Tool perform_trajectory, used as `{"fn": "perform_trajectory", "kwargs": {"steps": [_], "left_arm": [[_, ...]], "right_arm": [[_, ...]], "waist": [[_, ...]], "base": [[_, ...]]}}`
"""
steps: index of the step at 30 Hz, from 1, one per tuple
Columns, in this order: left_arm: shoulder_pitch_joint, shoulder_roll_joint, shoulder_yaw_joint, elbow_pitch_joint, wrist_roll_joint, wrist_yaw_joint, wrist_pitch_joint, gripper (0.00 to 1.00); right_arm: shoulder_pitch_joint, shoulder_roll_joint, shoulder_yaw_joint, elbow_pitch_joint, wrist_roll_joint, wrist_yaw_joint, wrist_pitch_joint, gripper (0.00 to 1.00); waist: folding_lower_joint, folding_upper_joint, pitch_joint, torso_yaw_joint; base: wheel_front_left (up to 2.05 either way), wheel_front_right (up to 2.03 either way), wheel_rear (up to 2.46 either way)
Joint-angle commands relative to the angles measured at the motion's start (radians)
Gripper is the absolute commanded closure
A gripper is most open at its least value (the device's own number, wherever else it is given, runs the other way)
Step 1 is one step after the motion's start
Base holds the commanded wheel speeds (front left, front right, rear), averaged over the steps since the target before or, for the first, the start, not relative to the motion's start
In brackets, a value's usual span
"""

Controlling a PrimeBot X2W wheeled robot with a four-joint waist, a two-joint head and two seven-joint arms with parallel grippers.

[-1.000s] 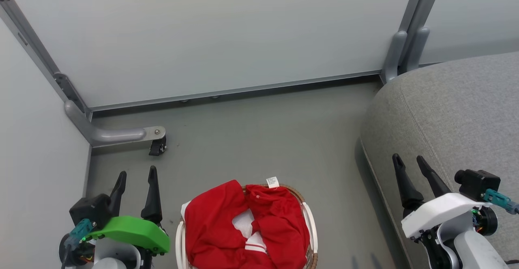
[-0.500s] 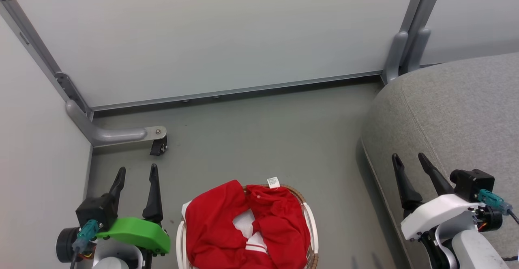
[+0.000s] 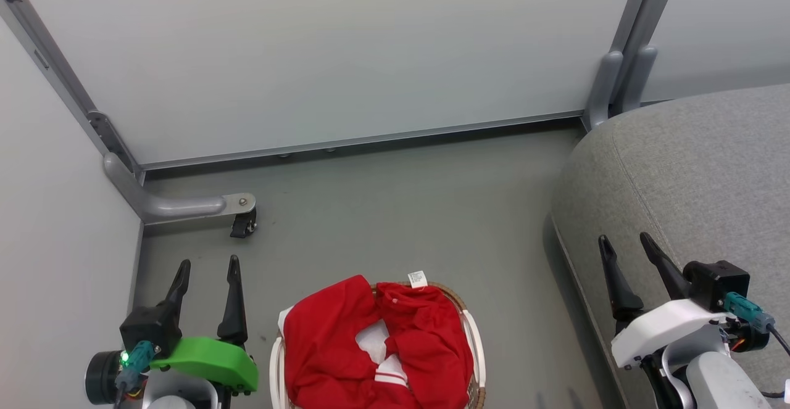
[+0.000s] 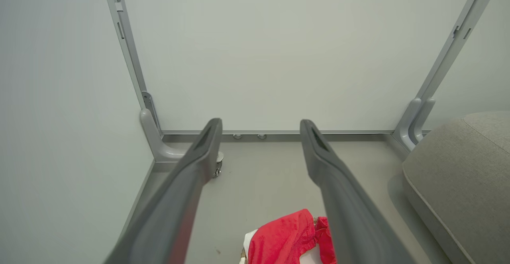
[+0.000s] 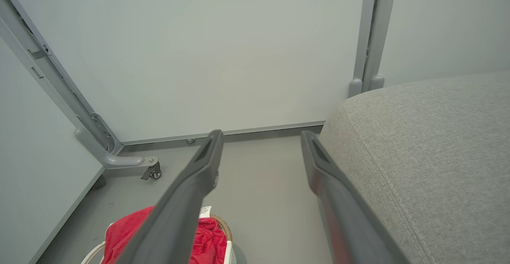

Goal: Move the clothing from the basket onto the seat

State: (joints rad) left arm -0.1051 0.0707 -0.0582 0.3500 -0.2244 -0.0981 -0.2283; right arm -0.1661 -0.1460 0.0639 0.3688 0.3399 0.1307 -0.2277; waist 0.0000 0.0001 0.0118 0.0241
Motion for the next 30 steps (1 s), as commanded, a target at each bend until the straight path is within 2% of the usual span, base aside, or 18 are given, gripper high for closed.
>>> {"fn": "perform_trajectory", "kwargs": {"steps": [1, 13, 18, 23, 30], "left_arm": [[0.003, -0.005, 0.01, 0.004, 0.022, -0.007, -0.009, 0.0], [0.008, -0.017, 0.035, 0.036, 0.093, -0.026, -0.03, 0.0], [0.003, -0.019, 0.016, 0.051, 0.123, -0.03, -0.04, 0.0], [-0.044, -0.019, -0.02, 0.066, 0.092, -0.031, -0.037, 0.0], [-0.145, -0.018, -0.085, 0.117, 0.064, -0.031, -0.037, 0.0]], "right_arm": [[0.003, -0.004, -0.005, 0.002, -0.02, 0.0, -0.009, 0.0], [0.001, 0.002, -0.022, 0.008, -0.094, 0.0, -0.031, 0.0], [-0.009, -0.001, -0.016, -0.001, -0.124, 0.0, -0.039, 0.0], [-0.042, -0.004, -0.01, -0.028, -0.112, 0.0, -0.039, 0.0], [-0.12, -0.012, 0.007, -0.09, -0.098, 0.0, -0.039, 0.0]], "waist": [[0.0, -0.0001, -0.001, 0.001], [0.0, -0.0001, -0.001, 0.001], [0.0, -0.0001, 0.021, -0.006], [0.0, -0.0001, 0.095, -0.029], [0.0, -0.0001, 0.256, -0.078]], "base": [[0.0, 0.0, 0.0], [0.0, 0.0, 0.0], [0.0, 0.0, 0.0], [0.0, 0.0, 0.0], [0.0, 0.0, 0.0]]}}
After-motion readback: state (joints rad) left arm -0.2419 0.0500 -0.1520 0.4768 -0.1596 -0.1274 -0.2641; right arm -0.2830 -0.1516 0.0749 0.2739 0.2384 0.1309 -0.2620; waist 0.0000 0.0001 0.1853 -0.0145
